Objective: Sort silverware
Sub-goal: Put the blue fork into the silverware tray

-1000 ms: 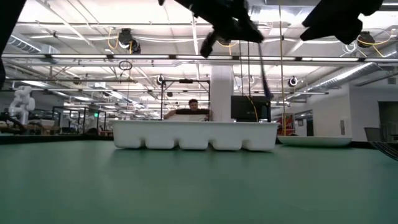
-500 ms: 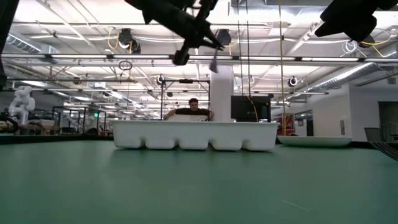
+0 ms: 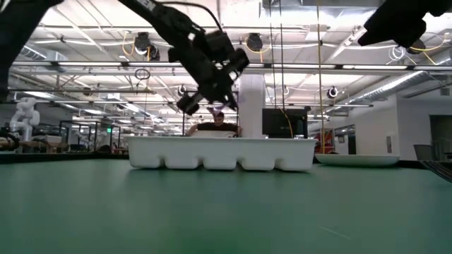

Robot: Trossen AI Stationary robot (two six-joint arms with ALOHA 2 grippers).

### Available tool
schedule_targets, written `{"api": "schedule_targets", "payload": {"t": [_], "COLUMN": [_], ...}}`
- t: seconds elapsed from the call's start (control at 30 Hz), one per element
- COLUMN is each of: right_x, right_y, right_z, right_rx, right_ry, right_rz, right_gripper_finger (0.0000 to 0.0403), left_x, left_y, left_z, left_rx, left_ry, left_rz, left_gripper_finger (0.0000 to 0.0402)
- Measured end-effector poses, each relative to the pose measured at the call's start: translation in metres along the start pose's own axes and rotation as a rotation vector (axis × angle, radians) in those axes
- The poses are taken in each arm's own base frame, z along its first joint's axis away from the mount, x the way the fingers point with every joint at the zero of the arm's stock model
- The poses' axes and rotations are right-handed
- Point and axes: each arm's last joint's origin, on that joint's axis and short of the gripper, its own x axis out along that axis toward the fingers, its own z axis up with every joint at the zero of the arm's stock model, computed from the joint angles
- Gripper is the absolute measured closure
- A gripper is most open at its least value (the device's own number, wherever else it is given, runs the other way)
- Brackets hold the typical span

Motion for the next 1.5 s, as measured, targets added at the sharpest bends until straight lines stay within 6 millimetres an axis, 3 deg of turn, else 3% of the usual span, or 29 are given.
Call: {"api": "schedule_targets", "payload": {"t": [0.17,0.37,0.6,0.87,1.23,1.5], "right_x": [0.0,0.0,0.0,0.0,0.0,0.0], "right_y": [-0.003,-0.003,-0.003,-0.003,-0.003,-0.003], "right_z": [-0.003,-0.004,-0.004,-0.003,-0.004,-0.004], "right_rx": [-0.016,-0.011,-0.008,-0.006,0.001,0.005], "right_ry": [0.023,0.031,0.031,0.03,0.033,0.035], "right_rz": [-0.021,-0.028,-0.027,-0.027,-0.024,-0.023], "right_gripper_finger": [0.0234,0.0234,0.0234,0.0234,0.0234,0.0234], "left_x": [0.023,0.034,0.022,0.021,0.023,-0.007], "left_y": [0.014,0.023,0.034,0.036,0.034,0.023], "left_z": [0.009,0.02,0.039,0.04,0.037,0.035], "left_rx": [-0.039,-0.074,-0.104,-0.088,-0.079,-0.009], "left_ry": [0.041,0.02,-0.072,-0.089,-0.12,-0.184], "left_rz": [0.04,0.043,0.069,0.085,0.117,0.149], "left_gripper_finger": [0.0401,0.0401,0.0401,0.0399,0.0324,0.03]}}
